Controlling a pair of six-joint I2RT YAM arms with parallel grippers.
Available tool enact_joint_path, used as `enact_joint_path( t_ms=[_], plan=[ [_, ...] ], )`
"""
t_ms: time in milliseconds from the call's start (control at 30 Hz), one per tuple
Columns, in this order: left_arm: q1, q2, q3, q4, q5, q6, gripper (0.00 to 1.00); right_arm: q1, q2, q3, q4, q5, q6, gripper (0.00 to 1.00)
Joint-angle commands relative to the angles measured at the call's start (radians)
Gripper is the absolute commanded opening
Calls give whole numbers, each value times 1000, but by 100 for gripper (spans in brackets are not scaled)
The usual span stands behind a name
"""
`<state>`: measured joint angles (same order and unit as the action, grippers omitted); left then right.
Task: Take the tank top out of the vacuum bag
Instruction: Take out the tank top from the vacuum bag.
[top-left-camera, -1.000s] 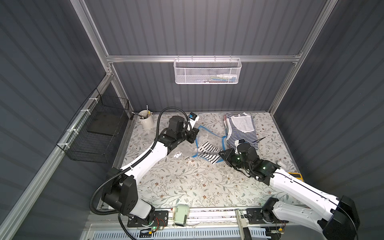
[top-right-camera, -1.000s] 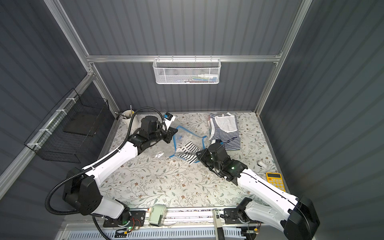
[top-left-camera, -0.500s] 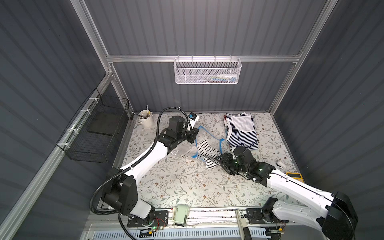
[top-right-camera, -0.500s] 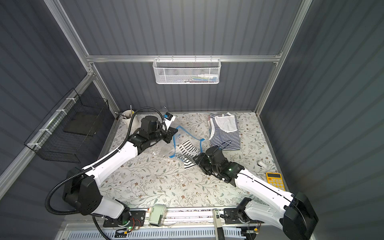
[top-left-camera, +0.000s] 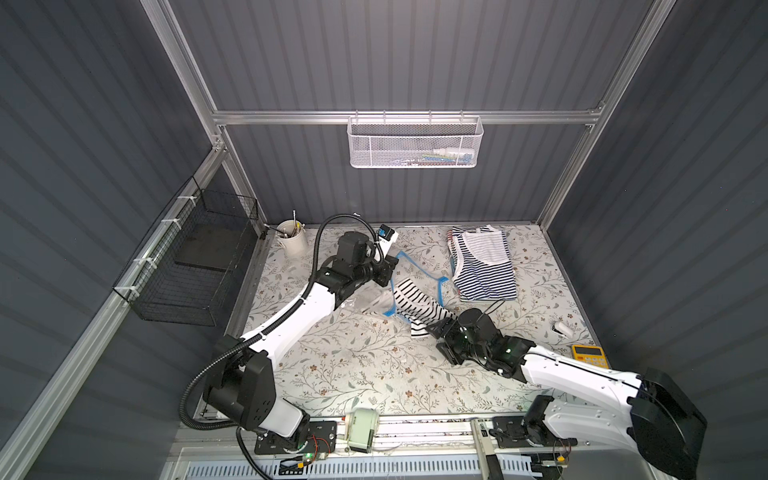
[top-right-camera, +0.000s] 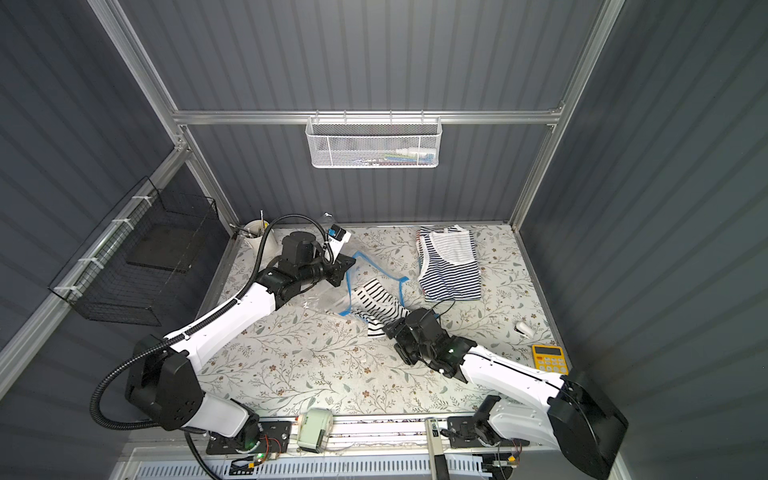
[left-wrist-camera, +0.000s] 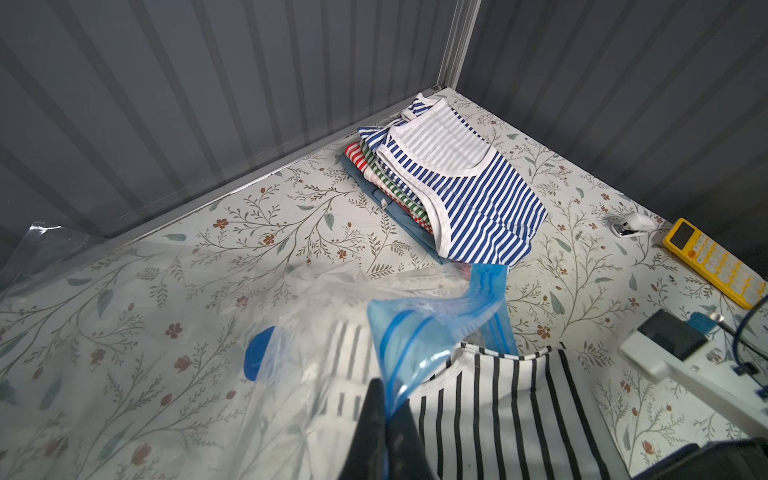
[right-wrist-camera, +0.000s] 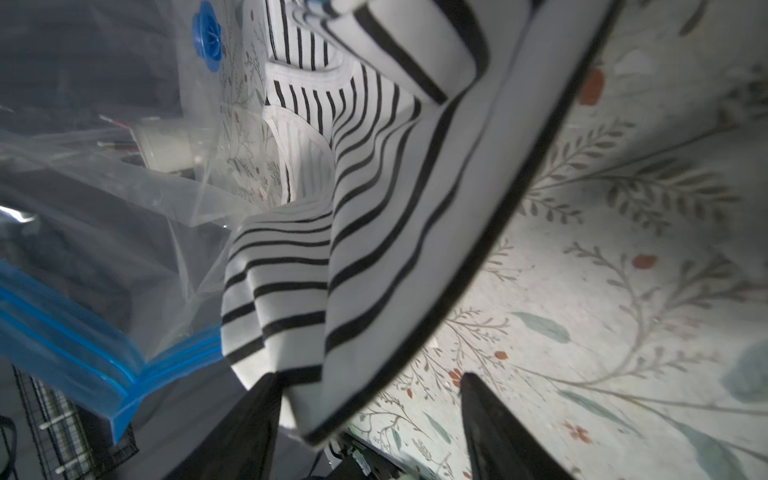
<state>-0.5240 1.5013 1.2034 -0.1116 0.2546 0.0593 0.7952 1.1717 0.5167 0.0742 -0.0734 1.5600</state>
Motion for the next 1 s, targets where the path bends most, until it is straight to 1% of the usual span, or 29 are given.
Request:
enact_joint_path(
  t_ms=[0, 100, 167, 233, 267, 367, 467, 533, 567, 633, 700, 767, 800, 833, 967],
  plan=[
    [-2, 2, 23, 1, 15, -6, 0, -14, 28, 4, 117, 24, 39, 70],
    [-1, 2, 19, 4, 18, -8, 0, -27, 29, -10, 127, 41, 45, 69],
    [-2, 4, 22, 5, 20, -9, 0, -42, 29, -24, 137, 43, 51, 65],
    [-2, 5, 23, 5, 23, -10, 0, -66, 38, -40, 168, 25, 54, 56],
    [-1, 4, 23, 5, 24, -12, 0, -76, 43, -45, 182, 14, 57, 55],
    [-2, -1, 20, 5, 23, -9, 0, -102, 80, -40, 213, -45, 50, 55],
    [-2, -2, 20, 5, 21, -10, 0, -105, 134, -19, 229, -95, 51, 57],
    [-2, -2, 19, 5, 21, -10, 0, -105, 175, -36, 301, -109, 80, 55],
    [-2, -2, 20, 4, 21, -10, 0, -106, 193, -46, 344, -110, 94, 51],
    [-2, -2, 19, 5, 20, -8, 0, -110, 229, -54, 413, -111, 109, 40],
    [-2, -3, 19, 5, 20, -6, 0, -115, 256, -37, 424, -129, 101, 30],
    [-2, -2, 19, 4, 19, -6, 0, -116, 270, -23, 424, -138, 95, 18],
    [-2, -3, 19, 4, 20, -6, 0, -116, 272, -17, 420, -141, 96, 8],
    [-2, -3, 20, 4, 20, -7, 0, -117, 270, -9, 405, -145, 94, 5],
    [-1, -5, 20, 4, 19, -6, 0, -116, 236, 18, 323, -159, 69, 11]
  ],
)
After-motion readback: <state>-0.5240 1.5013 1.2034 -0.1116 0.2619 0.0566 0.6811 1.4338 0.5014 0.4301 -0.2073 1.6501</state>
